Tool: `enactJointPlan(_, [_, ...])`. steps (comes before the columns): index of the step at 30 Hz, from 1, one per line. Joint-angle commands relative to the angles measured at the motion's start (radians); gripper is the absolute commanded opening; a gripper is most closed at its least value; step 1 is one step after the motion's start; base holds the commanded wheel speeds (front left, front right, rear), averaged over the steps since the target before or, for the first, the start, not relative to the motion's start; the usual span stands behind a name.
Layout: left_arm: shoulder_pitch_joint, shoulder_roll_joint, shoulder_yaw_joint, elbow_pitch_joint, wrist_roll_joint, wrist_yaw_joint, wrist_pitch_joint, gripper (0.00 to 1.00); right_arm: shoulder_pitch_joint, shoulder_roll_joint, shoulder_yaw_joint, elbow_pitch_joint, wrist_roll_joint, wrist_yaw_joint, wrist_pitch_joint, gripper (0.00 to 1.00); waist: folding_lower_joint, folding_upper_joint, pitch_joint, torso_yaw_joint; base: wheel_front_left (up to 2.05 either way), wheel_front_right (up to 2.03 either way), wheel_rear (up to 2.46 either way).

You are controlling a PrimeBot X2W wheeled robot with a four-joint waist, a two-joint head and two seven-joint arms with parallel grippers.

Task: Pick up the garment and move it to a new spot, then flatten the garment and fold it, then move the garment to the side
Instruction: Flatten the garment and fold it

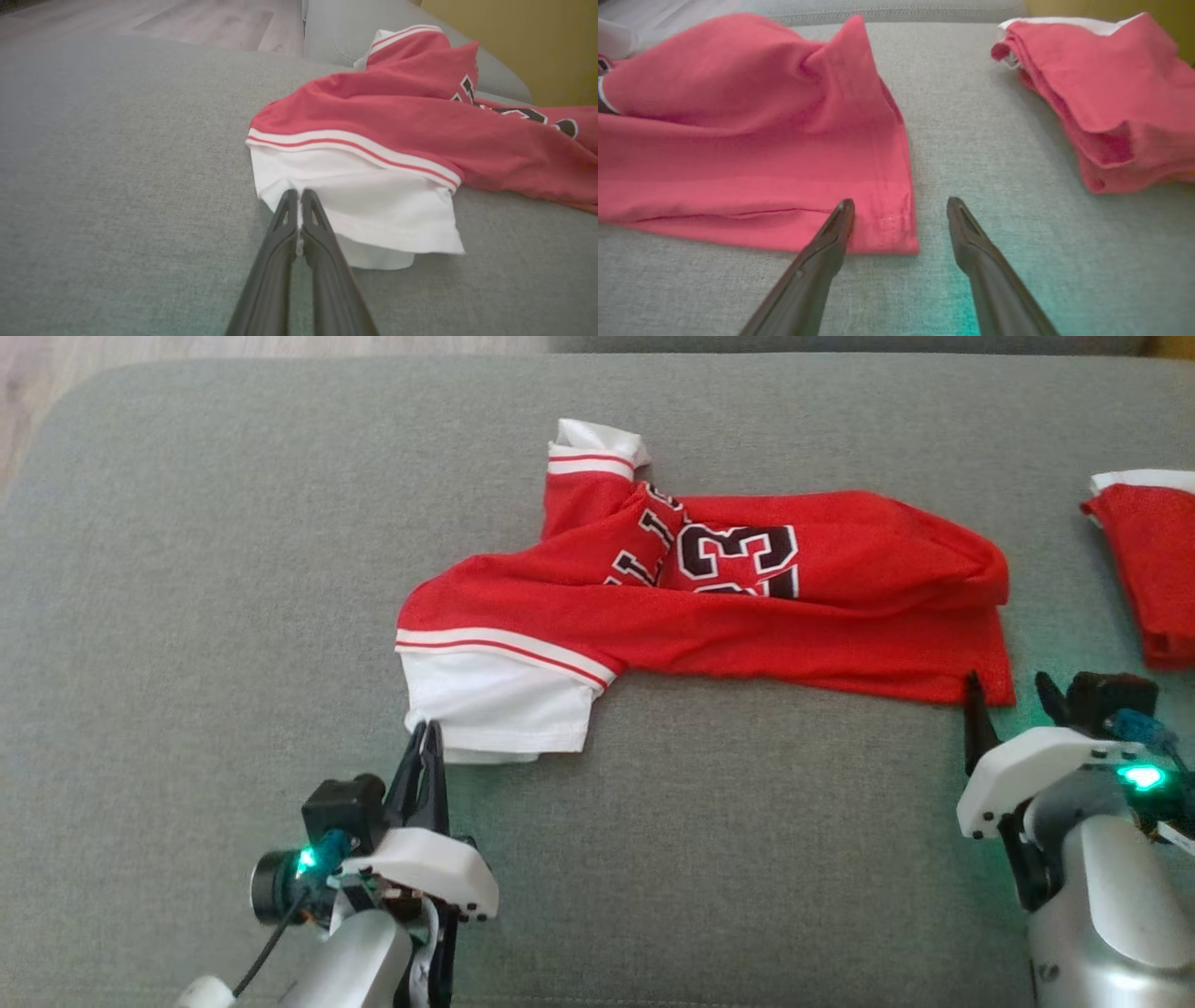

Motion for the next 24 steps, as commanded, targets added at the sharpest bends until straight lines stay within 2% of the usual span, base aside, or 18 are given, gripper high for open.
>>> enactJointPlan(1, [-0.019,0.025,0.032,-0.053,0.012,0.012,-0.015,0.0,-0.046,-0.004,0.018,-0.002,-0.011,0.004,0.002,1.0,-0.0001,0.0,0.007,0.009,0.0,0.0,0.0])
enactJointPlan(4, [-0.005,0.04,0.03,-0.105,0.017,0.017,-0.018,0.0,-0.071,-0.004,0.009,0.057,-0.017,0.004,0.007,1.0,-0.0001,0.0,0.012,0.014,0.0,0.0,0.0])
enactJointPlan(5, [0.0,0.045,0.032,-0.12,0.018,0.019,-0.021,0.0,-0.077,-0.004,0.008,0.077,-0.019,0.004,0.013,0.87,-0.0001,0.0,0.014,0.015,0.0,0.0,0.0])
enactJointPlan(6, [0.005,0.049,0.033,-0.134,0.019,0.022,-0.024,0.0,-0.084,-0.004,0.009,0.096,-0.013,0.004,0.018,0.53,-0.0001,0.0,0.015,0.016,0.0,0.0,0.0])
enactJointPlan(7, [0.01,0.054,0.036,-0.147,0.019,0.024,-0.026,0.0,-0.09,-0.004,0.015,0.114,-0.003,0.004,0.021,0.33,-0.0001,0.0,0.015,0.016,0.0,0.0,0.0])
enactJointPlan(9, [0.019,0.063,0.04,-0.171,0.019,0.028,-0.029,0.0,-0.103,-0.004,0.027,0.137,0.028,0.004,0.008,0.04,-0.0001,0.0,0.016,0.015,0.0,0.0,0.0])
enactJointPlan(10, [0.022,0.068,0.043,-0.183,0.018,0.03,-0.031,0.0,-0.109,-0.004,0.034,0.147,0.036,0.004,0.001,0.0,-0.0001,0.0,0.015,0.013,0.0,0.0,0.0])
enactJointPlan(14, [0.029,0.097,0.063,-0.251,0.02,0.04,-0.044,0.0,-0.14,-0.004,0.086,0.156,0.132,0.004,-0.078,0.0,-0.0001,0.0,-0.006,-0.007,0.0,0.0,0.0])
enactJointPlan(18, [0.017,0.131,0.076,-0.3,0.033,0.045,-0.041,0.0,-0.145,-0.004,0.119,0.123,0.17,0.004,-0.11,0.0,-0.0001,0.0,-0.034,-0.021,0.0,0.0,0.0])
enactJointPlan(24, [-0.054,0.243,0.107,-0.475,0.09,0.054,0.013,0.0,-0.101,-0.008,0.183,-0.08,0.209,0.004,-0.126,0.0,-0.0001,0.0,-0.134,-0.053,0.0,0.0,0.0])
